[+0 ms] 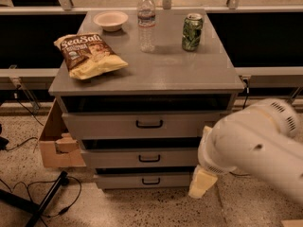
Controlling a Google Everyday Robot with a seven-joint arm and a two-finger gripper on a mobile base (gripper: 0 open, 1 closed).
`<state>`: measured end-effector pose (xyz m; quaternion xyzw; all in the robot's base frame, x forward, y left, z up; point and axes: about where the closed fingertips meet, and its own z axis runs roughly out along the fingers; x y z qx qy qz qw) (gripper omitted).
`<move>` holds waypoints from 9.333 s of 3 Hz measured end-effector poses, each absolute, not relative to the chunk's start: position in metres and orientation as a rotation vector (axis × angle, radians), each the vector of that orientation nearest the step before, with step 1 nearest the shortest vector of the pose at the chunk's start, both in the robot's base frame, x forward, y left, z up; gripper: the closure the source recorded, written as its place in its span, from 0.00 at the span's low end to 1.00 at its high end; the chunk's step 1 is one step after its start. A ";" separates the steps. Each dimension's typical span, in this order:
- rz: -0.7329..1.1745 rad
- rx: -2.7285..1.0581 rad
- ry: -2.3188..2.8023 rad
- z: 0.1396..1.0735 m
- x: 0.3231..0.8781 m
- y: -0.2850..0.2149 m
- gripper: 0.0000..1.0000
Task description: Open bottom drawer
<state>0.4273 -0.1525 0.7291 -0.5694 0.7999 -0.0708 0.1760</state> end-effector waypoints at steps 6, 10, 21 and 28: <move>-0.184 -1.671 2.324 0.528 0.424 -0.106 0.00; -0.233 -1.866 2.299 0.413 0.430 -0.088 0.00; -0.129 -1.945 2.261 0.201 0.575 -0.128 0.00; -0.126 -1.979 2.374 0.189 0.563 -0.140 1.00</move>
Offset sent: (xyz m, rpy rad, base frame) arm -0.0036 0.0335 -0.1611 -0.0688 0.0627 -0.0825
